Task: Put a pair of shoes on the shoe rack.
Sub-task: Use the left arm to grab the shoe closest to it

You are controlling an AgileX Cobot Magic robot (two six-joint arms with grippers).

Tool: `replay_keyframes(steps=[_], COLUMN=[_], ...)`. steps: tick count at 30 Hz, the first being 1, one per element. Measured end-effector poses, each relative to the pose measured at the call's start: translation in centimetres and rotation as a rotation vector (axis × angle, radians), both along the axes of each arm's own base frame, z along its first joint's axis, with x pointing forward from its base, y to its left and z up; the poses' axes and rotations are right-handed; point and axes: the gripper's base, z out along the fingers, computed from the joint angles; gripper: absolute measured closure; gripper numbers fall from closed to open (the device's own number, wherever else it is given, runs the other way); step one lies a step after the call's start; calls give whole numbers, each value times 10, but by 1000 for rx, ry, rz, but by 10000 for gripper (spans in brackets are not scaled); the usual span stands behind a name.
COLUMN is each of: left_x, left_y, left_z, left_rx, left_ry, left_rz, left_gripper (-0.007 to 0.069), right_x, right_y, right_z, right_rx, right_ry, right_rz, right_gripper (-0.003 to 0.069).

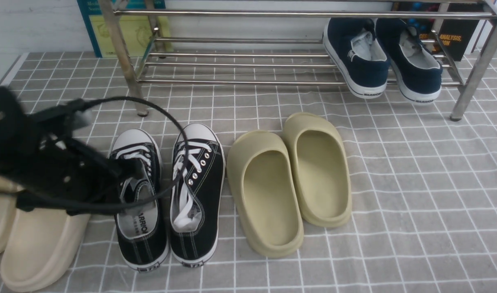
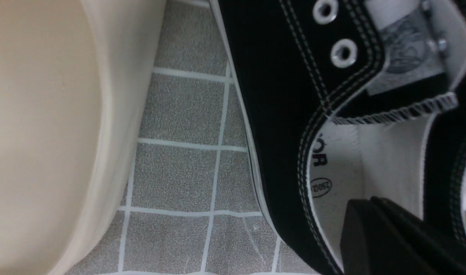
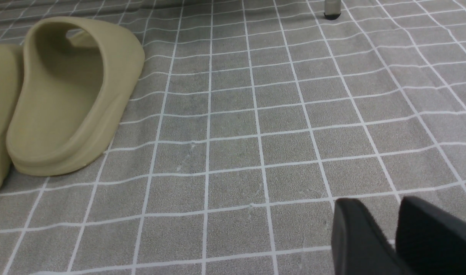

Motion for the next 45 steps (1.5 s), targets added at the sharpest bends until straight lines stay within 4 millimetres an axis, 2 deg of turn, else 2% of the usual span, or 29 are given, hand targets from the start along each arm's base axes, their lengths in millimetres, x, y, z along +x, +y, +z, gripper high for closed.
replay_keyframes(steps=[3,5,6,9,10,11,12,15,18,22,24,28,29,31,33,37,40,43,45], left_x=[17,20,22,22,23,23,23,25,26,26,22,13,9,8,8,15,28,39,41], left_y=[-2,-3,-2,-1,2,2,6,10,11,10,11,12,13,14,16,15,14,13,14], left_z=[-17,-22,-26,-26,-26,-26,-26,-26,-26,-26,-20,-4,5,9,9,-3,-29,-48,-52], left_rx=[9,14,21,39,66,64,98,140,149,137,137,131,141,156,185,209,237,269,278], left_ry=[75,87,99,98,99,100,99,74,60,66,65,31,3,-14,-27,1,42,39,38], left_rz=[-3,-3,-2,11,31,37,63,83,91,102,103,103,89,72,37,-7,-73,-134,-144], left_gripper=[573,545,486,398,335,328,279,240,251,301,308,290,265,249,229,230,300,439,533], right_x=[0,0,0,0,0,0,0,0,0,0,0,0,0,0,0,0,0,0,0], right_y=[0,0,0,0,0,0,0,0,0,0,0,0,0,0,0,0,0,0,0], right_z=[0,0,0,0,0,0,0,0,0,0,0,0,0,0,0,0,0,0,0], right_rx=[0,0,0,0,0,0,0,0,0,0,0,0,0,0,0,0,0,0,0], right_ry=[0,0,0,0,0,0,0,0,0,0,0,0,0,0,0,0,0,0,0], right_rz=[0,0,0,0,0,0,0,0,0,0,0,0,0,0,0,0,0,0,0], right_gripper=[454,453,450,447,444,443,442,440,437,433,433,433,433,433,431,426,425,425,424])
